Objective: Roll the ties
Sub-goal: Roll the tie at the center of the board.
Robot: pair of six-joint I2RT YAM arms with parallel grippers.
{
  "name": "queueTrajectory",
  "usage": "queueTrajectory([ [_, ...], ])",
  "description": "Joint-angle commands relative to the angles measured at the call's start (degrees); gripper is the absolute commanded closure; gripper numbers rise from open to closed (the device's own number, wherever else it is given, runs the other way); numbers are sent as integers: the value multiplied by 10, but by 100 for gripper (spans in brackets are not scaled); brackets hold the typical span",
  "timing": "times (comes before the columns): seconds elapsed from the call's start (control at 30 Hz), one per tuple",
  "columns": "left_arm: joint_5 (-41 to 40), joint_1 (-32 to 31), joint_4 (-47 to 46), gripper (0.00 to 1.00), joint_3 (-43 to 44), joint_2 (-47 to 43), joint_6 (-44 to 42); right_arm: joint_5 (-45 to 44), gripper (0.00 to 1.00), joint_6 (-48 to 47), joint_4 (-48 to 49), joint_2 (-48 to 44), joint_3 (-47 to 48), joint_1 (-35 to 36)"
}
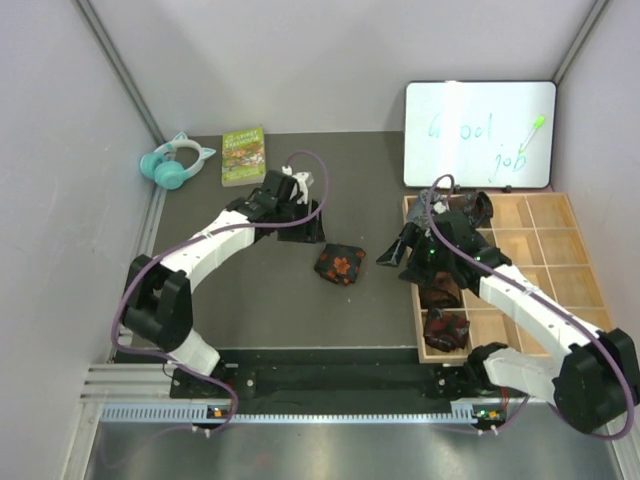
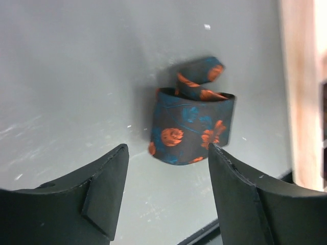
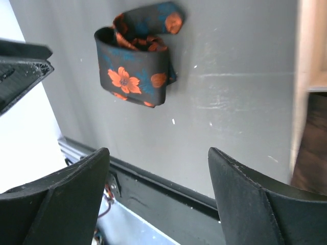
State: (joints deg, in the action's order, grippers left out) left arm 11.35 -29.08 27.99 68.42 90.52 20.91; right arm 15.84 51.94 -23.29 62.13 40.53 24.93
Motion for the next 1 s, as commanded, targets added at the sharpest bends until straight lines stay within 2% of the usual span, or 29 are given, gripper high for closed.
queueTrajectory([
  [0.0,173,39,-102,31,-30,15,-31,17,21,1,41,23,38,14],
  [0.13,222,47,-114,29,-31,50,-48,17,18,-12,31,33,46,14],
  [0.43,244,49,-105,26,-26,105,-75,28,13,-23,39,55,44,14],
  [0.5,238,47,-77,26,-14,120,-86,29,12,-24,39,60,46,14],
  [0.63,221,47,-99,25,-33,126,-83,37,12,-25,52,66,43,14],
  [0.97,236,23,-147,26,-62,152,-54,38,11,-22,72,66,21,14],
])
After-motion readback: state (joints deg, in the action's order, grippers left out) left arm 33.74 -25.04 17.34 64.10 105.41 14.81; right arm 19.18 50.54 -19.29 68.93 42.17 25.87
